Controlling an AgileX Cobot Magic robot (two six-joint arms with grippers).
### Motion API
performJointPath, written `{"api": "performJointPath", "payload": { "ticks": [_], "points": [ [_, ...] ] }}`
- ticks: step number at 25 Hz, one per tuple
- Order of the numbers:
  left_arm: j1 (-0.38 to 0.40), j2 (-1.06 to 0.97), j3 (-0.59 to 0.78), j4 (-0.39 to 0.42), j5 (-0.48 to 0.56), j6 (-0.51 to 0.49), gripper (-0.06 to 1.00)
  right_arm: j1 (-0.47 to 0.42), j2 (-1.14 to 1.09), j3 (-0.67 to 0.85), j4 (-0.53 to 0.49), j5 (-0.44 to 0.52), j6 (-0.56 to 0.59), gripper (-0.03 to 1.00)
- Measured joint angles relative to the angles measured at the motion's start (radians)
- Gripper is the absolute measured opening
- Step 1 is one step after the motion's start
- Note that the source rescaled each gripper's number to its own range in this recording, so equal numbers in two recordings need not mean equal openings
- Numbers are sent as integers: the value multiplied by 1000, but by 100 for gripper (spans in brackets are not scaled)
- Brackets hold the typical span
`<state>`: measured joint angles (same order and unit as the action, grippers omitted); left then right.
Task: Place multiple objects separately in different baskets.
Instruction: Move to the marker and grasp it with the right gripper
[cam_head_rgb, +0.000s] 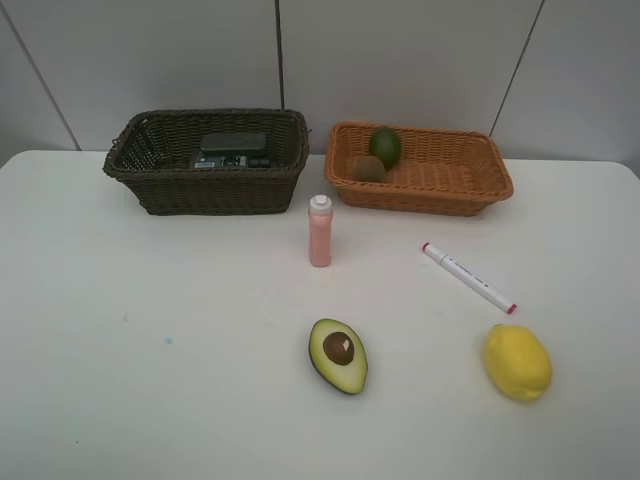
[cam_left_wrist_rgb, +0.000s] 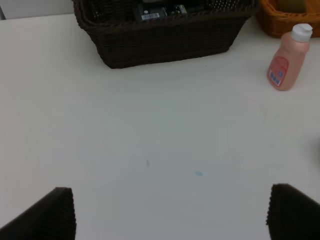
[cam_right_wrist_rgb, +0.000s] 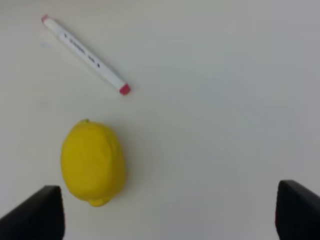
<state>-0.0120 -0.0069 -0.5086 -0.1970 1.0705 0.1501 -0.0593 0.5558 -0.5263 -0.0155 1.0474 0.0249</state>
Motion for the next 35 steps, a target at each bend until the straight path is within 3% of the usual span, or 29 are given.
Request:
{"api": "performJointPath", "payload": {
  "ticks": [9, 15, 20, 27, 35],
  "points": [
    [0, 0, 0, 0, 0, 0, 99, 0, 588, -146, -4, -156, 0, 100],
    [0, 0, 0, 0, 0, 0, 99, 8, 857, -277, 47, -191, -70, 100],
    [0, 0, 0, 0, 0, 0, 99, 112, 1035, -388, 66, -189, -154, 100],
    [0, 0, 0, 0, 0, 0, 100, 278, 1226, -509, -46, -184, -203, 100],
    [0, 0, 0, 0, 0, 0, 100, 349, 1386, -556, -100, -250, -205, 100]
  ]
}}
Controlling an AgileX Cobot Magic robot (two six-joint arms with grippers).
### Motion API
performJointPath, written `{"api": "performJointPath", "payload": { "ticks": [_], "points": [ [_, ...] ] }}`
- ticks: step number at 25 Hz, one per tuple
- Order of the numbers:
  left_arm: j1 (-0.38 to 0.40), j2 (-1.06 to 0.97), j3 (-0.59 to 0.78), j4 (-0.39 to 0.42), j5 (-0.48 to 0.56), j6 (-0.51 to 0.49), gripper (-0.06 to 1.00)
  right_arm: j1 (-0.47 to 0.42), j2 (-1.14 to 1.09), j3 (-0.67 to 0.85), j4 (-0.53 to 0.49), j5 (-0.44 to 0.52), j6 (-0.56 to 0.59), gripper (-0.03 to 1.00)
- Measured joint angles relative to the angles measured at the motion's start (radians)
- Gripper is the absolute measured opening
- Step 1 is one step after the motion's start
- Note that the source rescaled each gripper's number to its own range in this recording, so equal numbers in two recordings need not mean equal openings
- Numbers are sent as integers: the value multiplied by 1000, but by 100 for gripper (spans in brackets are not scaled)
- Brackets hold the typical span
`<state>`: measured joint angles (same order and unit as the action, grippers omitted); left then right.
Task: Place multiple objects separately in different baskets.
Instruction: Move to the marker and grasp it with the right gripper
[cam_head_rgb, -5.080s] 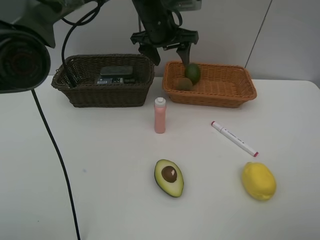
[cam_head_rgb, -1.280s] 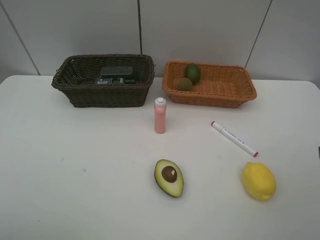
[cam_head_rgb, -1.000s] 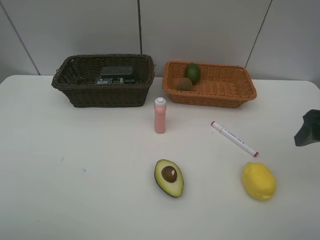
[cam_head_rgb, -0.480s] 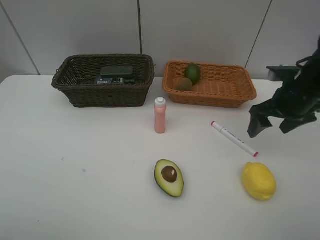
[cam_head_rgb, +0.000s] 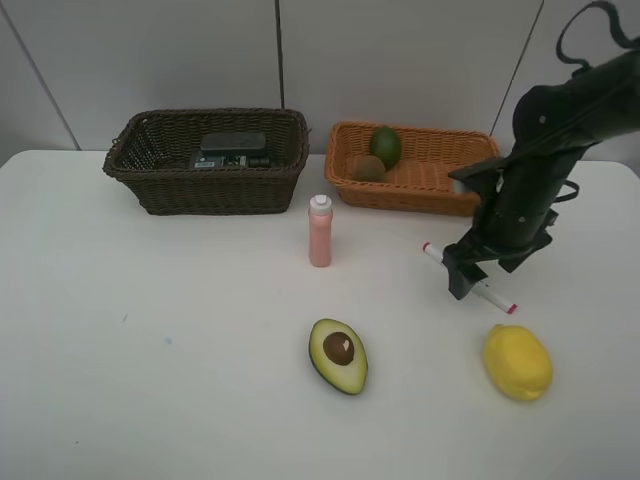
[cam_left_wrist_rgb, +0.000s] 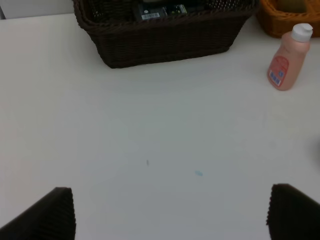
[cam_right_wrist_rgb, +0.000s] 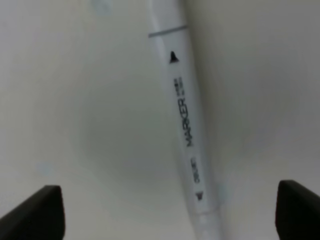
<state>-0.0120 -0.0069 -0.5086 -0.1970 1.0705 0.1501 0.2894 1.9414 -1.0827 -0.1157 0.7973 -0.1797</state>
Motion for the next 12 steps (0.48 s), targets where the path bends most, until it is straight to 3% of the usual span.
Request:
{"api": "performJointPath", "payload": {
  "ticks": [7, 12],
  "points": [
    [0, 0, 0, 0, 0, 0, 100, 0, 85, -20, -30, -66, -1, 100],
    [0, 0, 0, 0, 0, 0, 100, 0, 101, -30, -26, -62, -2, 97]
  ]
}}
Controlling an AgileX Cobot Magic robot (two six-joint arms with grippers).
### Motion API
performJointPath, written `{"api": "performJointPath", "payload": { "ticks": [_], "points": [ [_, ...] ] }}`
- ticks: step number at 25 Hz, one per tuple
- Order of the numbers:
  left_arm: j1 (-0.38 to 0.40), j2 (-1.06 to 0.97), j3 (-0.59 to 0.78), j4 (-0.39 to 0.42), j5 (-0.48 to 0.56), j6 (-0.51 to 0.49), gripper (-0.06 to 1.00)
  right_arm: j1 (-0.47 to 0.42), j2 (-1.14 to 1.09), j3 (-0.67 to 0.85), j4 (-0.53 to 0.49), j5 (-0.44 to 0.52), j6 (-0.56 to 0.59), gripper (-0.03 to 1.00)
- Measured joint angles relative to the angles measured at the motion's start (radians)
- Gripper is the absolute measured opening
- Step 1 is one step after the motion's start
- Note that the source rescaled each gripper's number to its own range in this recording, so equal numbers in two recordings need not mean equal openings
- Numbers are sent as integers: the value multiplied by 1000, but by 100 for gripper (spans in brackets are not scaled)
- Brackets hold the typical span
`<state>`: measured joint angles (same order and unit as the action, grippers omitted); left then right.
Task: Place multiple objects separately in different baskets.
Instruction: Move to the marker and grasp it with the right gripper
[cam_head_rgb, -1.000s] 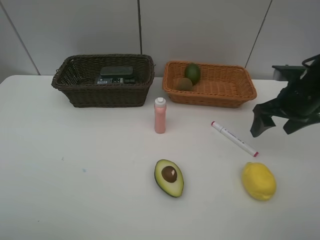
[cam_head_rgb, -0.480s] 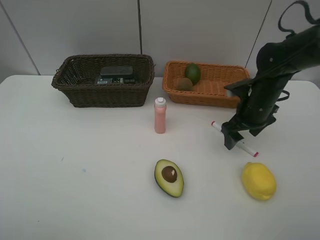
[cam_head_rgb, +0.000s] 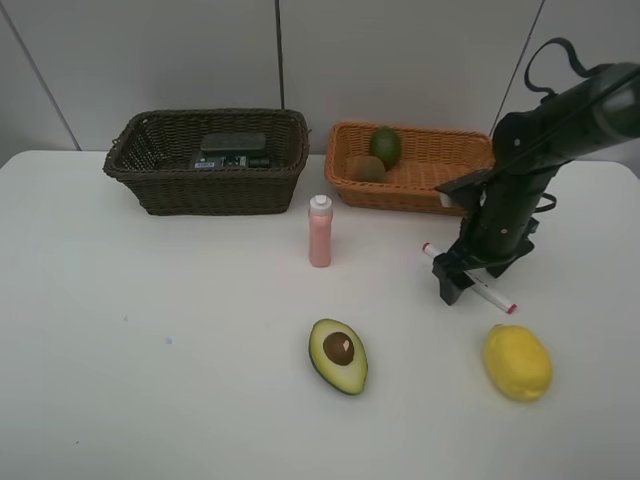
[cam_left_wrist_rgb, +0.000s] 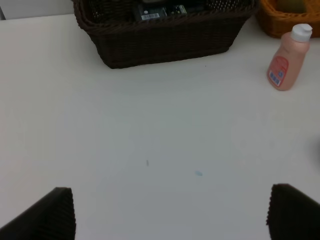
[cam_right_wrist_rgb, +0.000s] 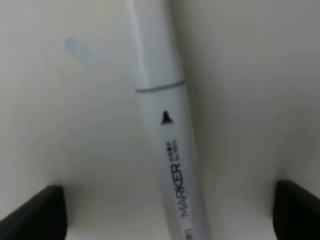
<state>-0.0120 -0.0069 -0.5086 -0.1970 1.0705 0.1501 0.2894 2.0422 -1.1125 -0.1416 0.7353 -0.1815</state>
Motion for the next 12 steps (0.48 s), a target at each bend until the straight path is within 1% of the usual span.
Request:
{"api": "performJointPath", "payload": {
  "ticks": [2, 3, 4, 6, 8, 9, 12],
  "points": [
    [0, 0, 0, 0, 0, 0, 100, 0, 4, -1, 14, 4, -2, 88],
    [0, 0, 0, 0, 0, 0, 100, 1, 6, -1, 18, 4, -2, 79],
    [0, 0, 0, 0, 0, 0, 100, 2, 6, -4, 19, 3, -2, 67],
    [0, 0, 0, 0, 0, 0, 100, 4, 6, -4, 20, 1, -2, 39],
    [0, 0, 0, 0, 0, 0, 100, 7, 6, -4, 20, 1, -2, 9],
    [0, 0, 0, 0, 0, 0, 100, 7, 6, -4, 19, 1, -2, 0],
    [0, 0, 0, 0, 0, 0, 100, 7, 6, -4, 18, 1, -2, 1]
  ]
}}
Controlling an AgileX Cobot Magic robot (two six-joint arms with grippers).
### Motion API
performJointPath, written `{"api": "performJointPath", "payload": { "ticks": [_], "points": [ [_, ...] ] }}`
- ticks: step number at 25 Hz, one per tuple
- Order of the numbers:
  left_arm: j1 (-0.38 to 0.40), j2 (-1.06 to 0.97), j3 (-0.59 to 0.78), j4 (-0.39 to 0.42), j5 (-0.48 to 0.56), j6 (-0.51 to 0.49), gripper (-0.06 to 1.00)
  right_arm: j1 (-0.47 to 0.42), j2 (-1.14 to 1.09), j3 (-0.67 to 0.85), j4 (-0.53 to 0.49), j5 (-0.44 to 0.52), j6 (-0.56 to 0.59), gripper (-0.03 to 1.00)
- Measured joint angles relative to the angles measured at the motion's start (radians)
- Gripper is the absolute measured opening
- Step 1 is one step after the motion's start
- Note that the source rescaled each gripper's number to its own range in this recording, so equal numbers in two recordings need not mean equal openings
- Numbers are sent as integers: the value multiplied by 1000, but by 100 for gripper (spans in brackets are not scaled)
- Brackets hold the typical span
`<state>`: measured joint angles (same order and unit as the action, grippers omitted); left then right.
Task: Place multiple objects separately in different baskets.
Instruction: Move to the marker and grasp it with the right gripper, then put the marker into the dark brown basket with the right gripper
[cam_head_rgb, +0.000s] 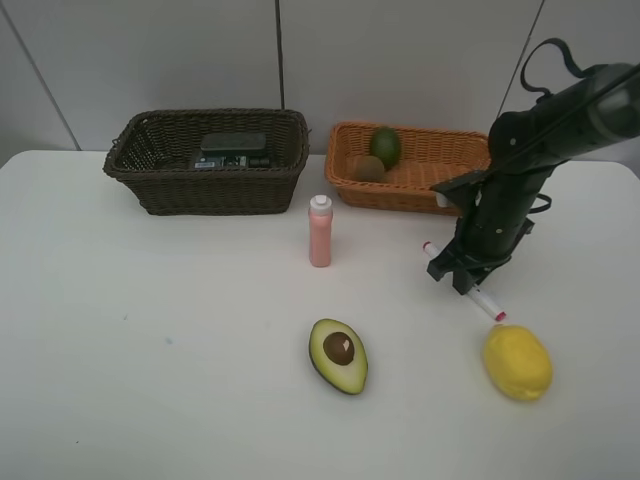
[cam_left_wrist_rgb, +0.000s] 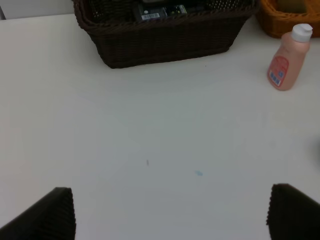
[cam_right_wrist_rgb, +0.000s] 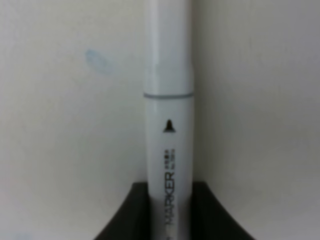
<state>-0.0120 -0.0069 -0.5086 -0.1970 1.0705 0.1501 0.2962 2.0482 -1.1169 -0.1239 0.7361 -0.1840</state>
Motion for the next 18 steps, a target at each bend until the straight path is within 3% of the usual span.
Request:
{"api": "performJointPath", "payload": {
  "ticks": [7, 12, 16, 18],
  "points": [
    [0, 0, 0, 0, 0, 0, 100, 0, -116, 13, -20, -49, 0, 1],
    [0, 0, 0, 0, 0, 0, 100, 1, -338, 13, 87, -136, -1, 1],
    [0, 0, 0, 0, 0, 0, 100, 67, -457, 13, 282, -381, -66, 1],
    [0, 0, 0, 0, 0, 0, 100, 148, -471, 13, 386, -575, -103, 1]
  ]
}}
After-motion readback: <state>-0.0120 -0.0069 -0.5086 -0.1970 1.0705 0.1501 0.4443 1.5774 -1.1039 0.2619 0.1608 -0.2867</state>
